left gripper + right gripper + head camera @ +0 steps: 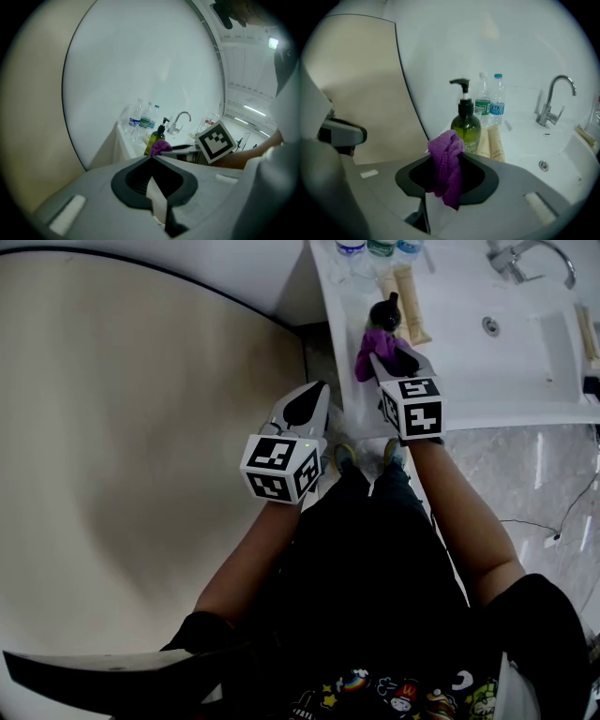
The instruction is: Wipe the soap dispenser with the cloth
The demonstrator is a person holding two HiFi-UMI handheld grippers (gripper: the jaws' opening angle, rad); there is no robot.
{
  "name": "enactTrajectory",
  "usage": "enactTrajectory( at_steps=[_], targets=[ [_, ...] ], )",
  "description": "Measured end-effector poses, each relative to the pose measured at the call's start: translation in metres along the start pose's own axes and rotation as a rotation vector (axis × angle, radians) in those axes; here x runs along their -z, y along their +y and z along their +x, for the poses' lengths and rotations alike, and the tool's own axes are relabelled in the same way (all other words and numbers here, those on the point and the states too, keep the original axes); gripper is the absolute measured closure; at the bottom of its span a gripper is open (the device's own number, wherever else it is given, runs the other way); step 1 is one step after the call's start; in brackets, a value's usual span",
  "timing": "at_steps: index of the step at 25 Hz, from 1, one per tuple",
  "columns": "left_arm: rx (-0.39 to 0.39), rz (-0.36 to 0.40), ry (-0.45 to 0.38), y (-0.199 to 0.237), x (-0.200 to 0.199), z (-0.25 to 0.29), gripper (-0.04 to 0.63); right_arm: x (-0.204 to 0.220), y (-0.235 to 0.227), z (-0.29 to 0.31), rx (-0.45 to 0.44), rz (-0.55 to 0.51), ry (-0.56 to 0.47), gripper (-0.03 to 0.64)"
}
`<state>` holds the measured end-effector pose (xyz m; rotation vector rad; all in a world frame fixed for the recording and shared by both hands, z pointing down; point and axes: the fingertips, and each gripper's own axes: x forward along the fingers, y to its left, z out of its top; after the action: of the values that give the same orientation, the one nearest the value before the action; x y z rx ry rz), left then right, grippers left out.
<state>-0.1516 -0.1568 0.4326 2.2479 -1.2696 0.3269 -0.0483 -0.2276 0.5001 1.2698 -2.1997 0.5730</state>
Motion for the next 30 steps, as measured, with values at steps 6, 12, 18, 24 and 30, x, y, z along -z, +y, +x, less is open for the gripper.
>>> enactTrajectory(
  at_steps=[6,12,18,24,30],
  targets=[
    [0.017,0.020,-0.014,-0.006,-0.007,0.001,0.594,-0.035,-0.012,-0.030,0.036,-0.005,-0.096,0.463],
    [0.012,0.030,-0.015,-0.012,-0.007,0.001,0.594,-0.036,-0.030,-0.041,0.070,-0.004,-0.127,0.463],
    [-0.015,0.026,0.005,-0.014,-0.001,0.001,0.594,-0.013,-0.038,-0.019,0.067,-0.019,-0.082,0.463],
    [-0.038,0.029,0.021,-0.018,0.008,0.002,0.594,0.019,-0.040,0.003,0.044,-0.025,-0.009,0.463],
    [-0.045,0.031,0.032,-0.024,0.013,0.002,0.594,0.045,-0.037,0.016,0.020,-0.025,0.050,0.463]
  ],
)
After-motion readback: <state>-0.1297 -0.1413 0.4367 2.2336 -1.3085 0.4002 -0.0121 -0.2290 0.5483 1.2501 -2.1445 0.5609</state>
